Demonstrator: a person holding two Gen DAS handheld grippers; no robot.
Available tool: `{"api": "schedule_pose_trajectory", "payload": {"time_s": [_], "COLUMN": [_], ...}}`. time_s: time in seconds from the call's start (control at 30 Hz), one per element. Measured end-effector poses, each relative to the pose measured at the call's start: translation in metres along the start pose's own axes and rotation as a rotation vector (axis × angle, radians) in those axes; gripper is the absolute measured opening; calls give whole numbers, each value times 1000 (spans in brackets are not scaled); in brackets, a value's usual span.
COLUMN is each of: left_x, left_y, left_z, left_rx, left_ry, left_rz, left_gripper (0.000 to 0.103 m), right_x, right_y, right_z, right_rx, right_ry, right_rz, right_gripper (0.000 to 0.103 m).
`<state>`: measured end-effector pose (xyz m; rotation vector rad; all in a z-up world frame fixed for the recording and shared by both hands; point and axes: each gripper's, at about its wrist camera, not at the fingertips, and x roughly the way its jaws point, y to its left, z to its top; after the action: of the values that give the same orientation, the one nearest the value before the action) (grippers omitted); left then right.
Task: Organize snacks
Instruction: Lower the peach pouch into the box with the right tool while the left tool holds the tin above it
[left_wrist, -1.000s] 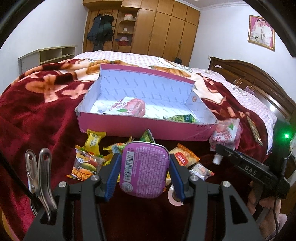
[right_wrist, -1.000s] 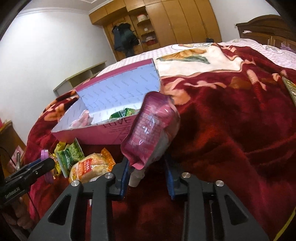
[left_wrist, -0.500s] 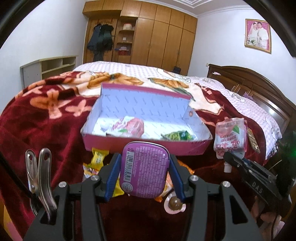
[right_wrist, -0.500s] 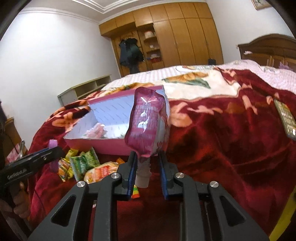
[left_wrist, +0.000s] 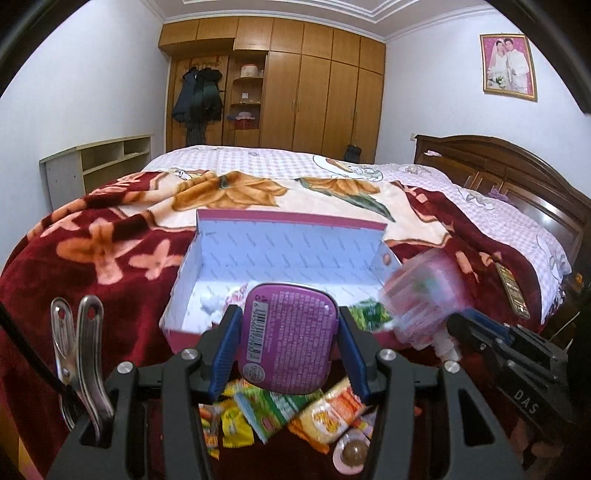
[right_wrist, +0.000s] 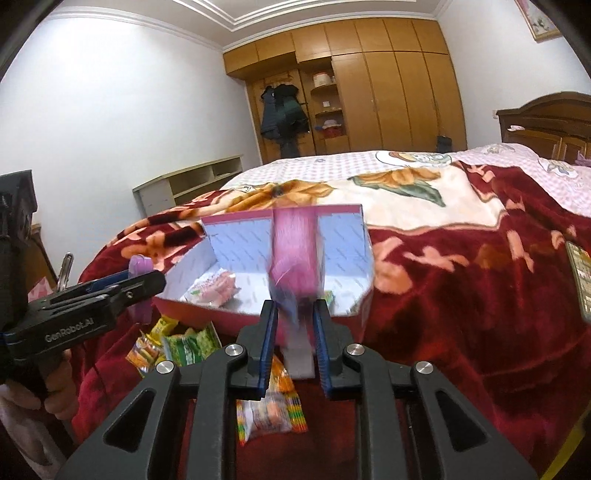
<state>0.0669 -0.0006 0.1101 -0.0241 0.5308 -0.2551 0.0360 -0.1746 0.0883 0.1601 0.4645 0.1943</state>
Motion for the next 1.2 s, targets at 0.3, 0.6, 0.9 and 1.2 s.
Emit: {"api": "schedule_pose_trajectory", "payload": {"time_s": [0.3, 0.6, 0.9, 1.2], "left_x": [26, 49, 69, 92], "left_y": [11, 18, 22, 30], "left_z": [15, 29, 28, 23], "left_rx": [-30, -39, -49, -68], "left_ry": [13, 18, 54, 100], "left_rz": [5, 19, 30, 41], "left_gripper": [54, 54, 54, 54], "right_x": [31, 45, 54, 54], "right_y": [8, 0, -1, 1], "right_z": [14, 30, 33, 30], "right_rx": [-29, 18, 19, 5], "right_ry": [7, 1, 9, -5], "right_rz": [10, 26, 25, 34], "right_gripper": [15, 4, 3, 5]}}
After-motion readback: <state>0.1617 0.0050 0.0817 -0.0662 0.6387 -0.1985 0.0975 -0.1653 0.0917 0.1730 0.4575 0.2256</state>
